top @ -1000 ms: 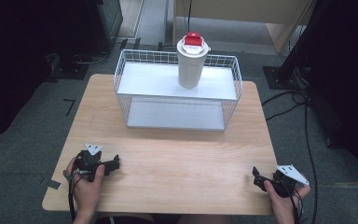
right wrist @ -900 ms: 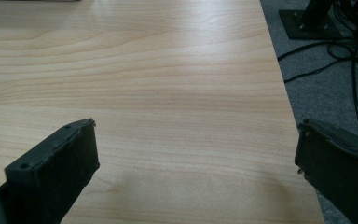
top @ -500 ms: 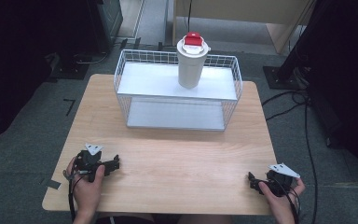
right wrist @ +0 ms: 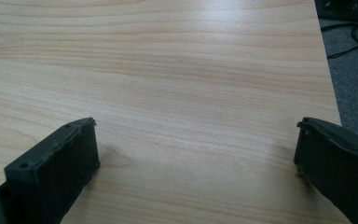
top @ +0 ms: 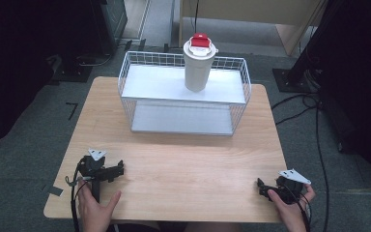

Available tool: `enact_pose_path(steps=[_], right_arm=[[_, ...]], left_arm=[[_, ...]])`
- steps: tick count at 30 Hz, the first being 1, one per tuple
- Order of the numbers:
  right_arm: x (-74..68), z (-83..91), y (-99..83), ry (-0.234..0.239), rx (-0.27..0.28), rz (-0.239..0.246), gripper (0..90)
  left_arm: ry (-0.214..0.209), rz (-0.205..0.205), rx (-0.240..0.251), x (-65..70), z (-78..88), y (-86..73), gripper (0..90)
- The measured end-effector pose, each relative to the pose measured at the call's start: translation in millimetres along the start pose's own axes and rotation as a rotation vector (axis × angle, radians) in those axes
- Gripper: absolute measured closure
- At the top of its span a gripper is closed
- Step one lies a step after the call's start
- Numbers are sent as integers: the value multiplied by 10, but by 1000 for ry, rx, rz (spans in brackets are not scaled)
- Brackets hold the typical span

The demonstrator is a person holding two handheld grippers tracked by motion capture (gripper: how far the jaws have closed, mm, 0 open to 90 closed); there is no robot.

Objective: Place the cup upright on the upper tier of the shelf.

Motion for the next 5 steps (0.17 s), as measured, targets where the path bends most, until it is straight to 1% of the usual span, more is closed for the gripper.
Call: enact_pose_path(steps=[5], right_arm=[[0,0,0,0,0,0,0]], left_arm=[[0,0,0,0,0,0,0]])
Point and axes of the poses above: each handheld gripper's, and its own axes: z roughly backward along the jaws, y roughly out of its top, x roughly to its right, the point moved 8 cm from there along -z, roughly forward along the jaws, and after that the axes turned 9 degrees about -x, right-handed, at the moved point
